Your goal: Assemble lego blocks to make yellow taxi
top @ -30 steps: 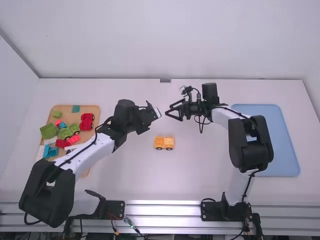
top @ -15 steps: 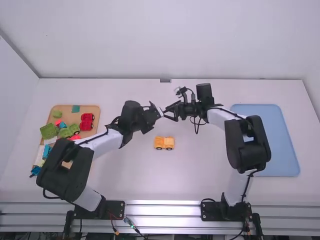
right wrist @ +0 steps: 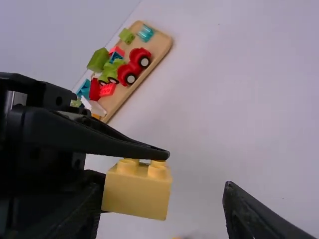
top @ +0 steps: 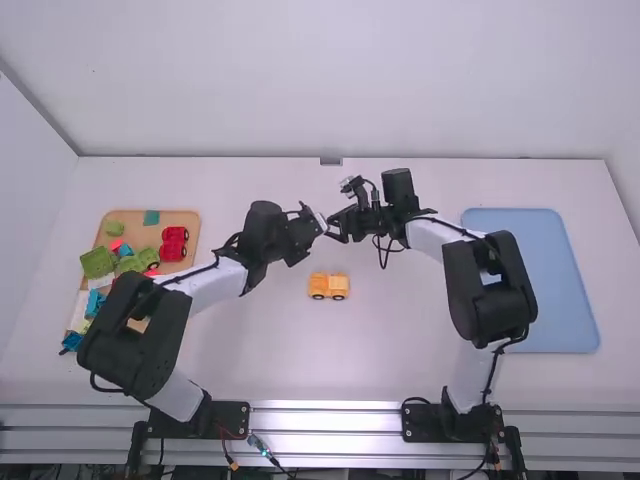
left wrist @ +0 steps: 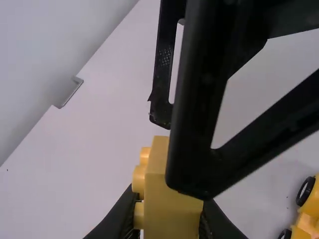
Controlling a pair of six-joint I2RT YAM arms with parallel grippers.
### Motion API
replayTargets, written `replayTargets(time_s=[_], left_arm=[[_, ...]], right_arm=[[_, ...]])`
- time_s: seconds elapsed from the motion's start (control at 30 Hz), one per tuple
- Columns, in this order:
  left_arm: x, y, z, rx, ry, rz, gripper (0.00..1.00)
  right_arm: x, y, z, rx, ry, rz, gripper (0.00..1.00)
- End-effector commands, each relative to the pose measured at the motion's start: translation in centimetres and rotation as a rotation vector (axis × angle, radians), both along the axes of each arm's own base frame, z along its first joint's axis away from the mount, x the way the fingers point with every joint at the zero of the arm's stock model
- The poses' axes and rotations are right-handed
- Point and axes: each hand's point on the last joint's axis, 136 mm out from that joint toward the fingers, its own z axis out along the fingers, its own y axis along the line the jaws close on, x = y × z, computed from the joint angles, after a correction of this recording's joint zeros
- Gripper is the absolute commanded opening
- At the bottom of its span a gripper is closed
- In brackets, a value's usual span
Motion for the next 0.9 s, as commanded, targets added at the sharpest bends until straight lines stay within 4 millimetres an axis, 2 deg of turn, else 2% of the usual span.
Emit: replayTargets(time_s=[0.0,0.23,0.43,0.77,0.87], left_arm=[[0.2,-1.0,0.7,-0.021,-0.01,-0.024,0.06],[-0.1,-2.1,0.6,-0.013,-0.028,-0.051,0.06],[0.5,-2.2,0.6,-0.023,-0.047,-0.044,0.03],[0.7,-2.6,1.4,-0.036,-0.081,-0.052,0.04],[0.7,-2.6,1.4,-0.036,-0.082,-0.052,0.12]], right_arm=[[0.3,0.3,0.2,-0.001,-0.007,-0.001,0.62],[0.2,0.4,0.3,0.008,0.02,-0.003,0.59],[0.0,0.3,0.0,0.002,0.037,-0.005,0.59],[0.0,0.3,0.1,0.002,0.035,-0.004,0.35],[0.0,0.3,0.0,0.002,0.035,-0.004,0.32]])
